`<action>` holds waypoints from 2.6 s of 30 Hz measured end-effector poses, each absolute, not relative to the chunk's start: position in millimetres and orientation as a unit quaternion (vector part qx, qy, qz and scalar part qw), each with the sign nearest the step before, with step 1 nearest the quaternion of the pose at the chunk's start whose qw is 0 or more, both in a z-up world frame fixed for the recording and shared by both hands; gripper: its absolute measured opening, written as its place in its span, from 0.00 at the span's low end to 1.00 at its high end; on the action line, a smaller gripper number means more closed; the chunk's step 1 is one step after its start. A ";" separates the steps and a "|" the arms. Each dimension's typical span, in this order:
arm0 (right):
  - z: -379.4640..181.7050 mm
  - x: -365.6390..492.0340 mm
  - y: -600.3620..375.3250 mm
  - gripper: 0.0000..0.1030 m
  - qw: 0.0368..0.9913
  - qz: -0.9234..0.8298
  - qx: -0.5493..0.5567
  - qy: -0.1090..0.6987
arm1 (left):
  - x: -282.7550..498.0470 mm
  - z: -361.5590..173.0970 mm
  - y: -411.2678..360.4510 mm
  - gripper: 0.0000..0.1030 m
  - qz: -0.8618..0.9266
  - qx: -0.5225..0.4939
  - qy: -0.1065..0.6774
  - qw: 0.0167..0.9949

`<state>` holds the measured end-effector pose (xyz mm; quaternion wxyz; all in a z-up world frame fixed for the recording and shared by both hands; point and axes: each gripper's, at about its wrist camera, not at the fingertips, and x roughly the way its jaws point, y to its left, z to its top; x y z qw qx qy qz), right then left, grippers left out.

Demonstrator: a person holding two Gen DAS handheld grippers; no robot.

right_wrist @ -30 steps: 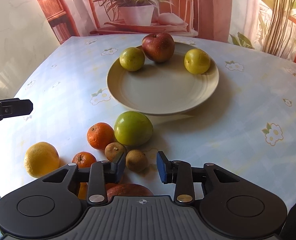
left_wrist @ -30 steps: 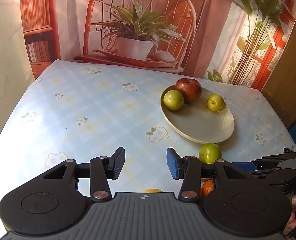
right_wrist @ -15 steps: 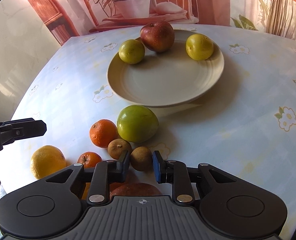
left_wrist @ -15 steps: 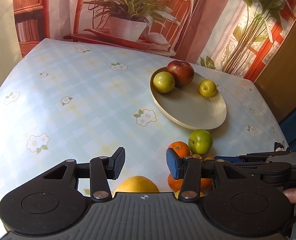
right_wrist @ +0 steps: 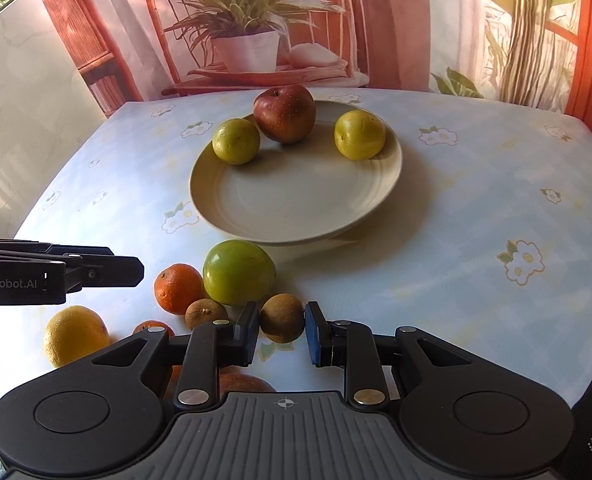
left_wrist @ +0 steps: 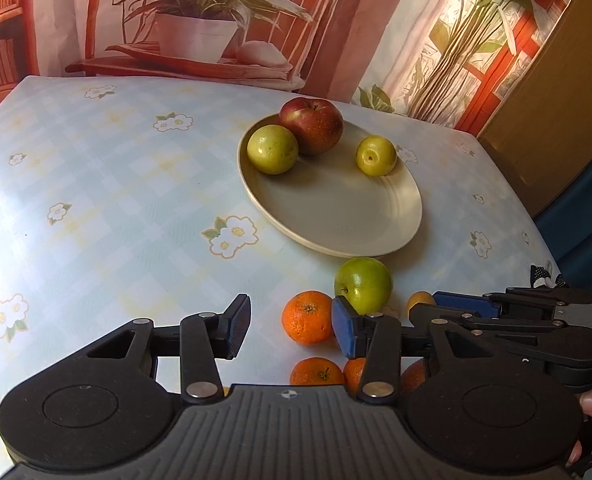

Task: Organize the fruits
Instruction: 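Close right gripper on a small brown kiwi while left gripper grasps a tangerine, then carry the kiwi and the tangerine onto the cream plate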

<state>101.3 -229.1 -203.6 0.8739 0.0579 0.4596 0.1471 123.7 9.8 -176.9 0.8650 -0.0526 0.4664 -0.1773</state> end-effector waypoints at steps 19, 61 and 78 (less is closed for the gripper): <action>-206.2 98.6 -244.8 0.22 0.877 0.136 0.076 0.455 | 140.0 -206.4 -12.3 0.46 -0.202 -0.041 0.493 0.845; -180.9 192.1 -258.0 0.22 0.902 0.153 -0.029 0.402 | 203.3 -176.4 -32.2 0.40 -0.175 0.018 0.438 0.881; -218.2 239.9 -242.6 0.22 0.889 0.149 -0.063 0.428 | 223.9 -202.0 -41.1 0.40 -0.184 0.051 0.449 0.873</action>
